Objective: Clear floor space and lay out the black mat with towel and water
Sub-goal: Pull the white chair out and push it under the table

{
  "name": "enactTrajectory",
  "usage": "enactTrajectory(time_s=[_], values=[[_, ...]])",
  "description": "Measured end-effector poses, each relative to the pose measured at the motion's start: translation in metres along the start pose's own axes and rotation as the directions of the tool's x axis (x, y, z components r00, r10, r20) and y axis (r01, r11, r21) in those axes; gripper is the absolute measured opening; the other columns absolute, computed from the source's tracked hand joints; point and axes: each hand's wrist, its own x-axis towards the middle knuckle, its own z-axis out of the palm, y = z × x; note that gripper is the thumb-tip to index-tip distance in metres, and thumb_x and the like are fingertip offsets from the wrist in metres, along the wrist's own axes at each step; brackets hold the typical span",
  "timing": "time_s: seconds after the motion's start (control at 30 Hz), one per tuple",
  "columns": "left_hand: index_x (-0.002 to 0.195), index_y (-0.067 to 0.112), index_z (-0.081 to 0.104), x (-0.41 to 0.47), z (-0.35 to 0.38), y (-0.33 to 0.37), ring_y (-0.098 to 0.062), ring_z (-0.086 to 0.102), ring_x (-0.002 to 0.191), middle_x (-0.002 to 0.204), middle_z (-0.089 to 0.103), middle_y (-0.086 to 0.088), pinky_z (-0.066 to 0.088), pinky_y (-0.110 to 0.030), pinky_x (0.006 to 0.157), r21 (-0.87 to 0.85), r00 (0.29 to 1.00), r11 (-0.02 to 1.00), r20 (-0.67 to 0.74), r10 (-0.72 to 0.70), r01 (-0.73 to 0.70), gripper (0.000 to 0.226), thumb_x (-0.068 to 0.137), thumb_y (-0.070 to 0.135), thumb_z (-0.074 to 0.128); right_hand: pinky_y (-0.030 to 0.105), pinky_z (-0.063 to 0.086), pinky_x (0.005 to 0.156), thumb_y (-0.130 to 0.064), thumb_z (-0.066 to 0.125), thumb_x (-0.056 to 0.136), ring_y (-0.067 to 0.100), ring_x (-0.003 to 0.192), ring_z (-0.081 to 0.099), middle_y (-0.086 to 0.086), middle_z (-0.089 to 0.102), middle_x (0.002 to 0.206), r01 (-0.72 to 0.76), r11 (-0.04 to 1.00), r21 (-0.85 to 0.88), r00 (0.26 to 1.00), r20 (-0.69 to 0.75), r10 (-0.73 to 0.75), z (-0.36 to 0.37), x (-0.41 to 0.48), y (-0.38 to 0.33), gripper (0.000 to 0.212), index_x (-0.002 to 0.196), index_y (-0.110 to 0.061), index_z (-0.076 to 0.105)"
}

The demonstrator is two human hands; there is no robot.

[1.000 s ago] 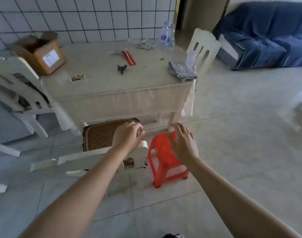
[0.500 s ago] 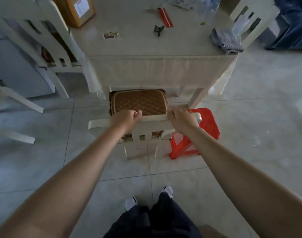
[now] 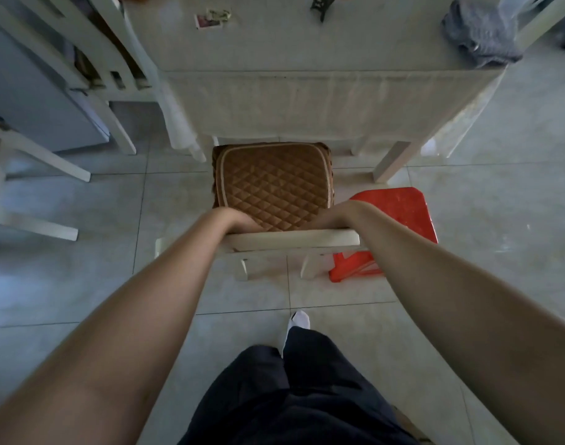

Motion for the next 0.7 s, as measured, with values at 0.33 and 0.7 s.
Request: enactTrajectory(time_s=[0.33, 0.7], values=[[0.13, 0.013, 0.044, 0.04, -0.006, -0.001, -0.029, 0.061, 0.093, 0.116, 0.058, -0.014, 0.051, -0.037, 0.078, 0.008, 0.971, 0.99, 0.194, -0.143, 0.144, 0.042, 0.099, 0.041, 0.04, 0.036, 0.039, 0.101, -0.052, 0.038, 0.097, 0.027, 0.113, 0.055, 0.021, 0.055, 0.129, -0.235, 0.971, -0.043, 0.959, 0.153, 0.239, -0.009, 0.037, -0.004, 0.059, 0.125, -0.002, 0.052], [0.148, 0.01, 0.028, 0.046, -0.007, -0.004, -0.03, 0.051, 0.115, 0.143, 0.042, -0.015, 0.04, -0.04, 0.093, 0.036, 0.977, 0.985, 0.132, -0.17, 0.166, 0.071, 0.092, 0.052, 0.04, 0.037, 0.026, 0.109, -0.055, 0.029, 0.098, 0.026, 0.14, 0.032, 0.007, 0.028, 0.156, -0.28, 0.955, -0.099, 0.954, 0.083, 0.288, -0.005, 0.044, -0.003, 0.066, 0.149, -0.014, 0.029]])
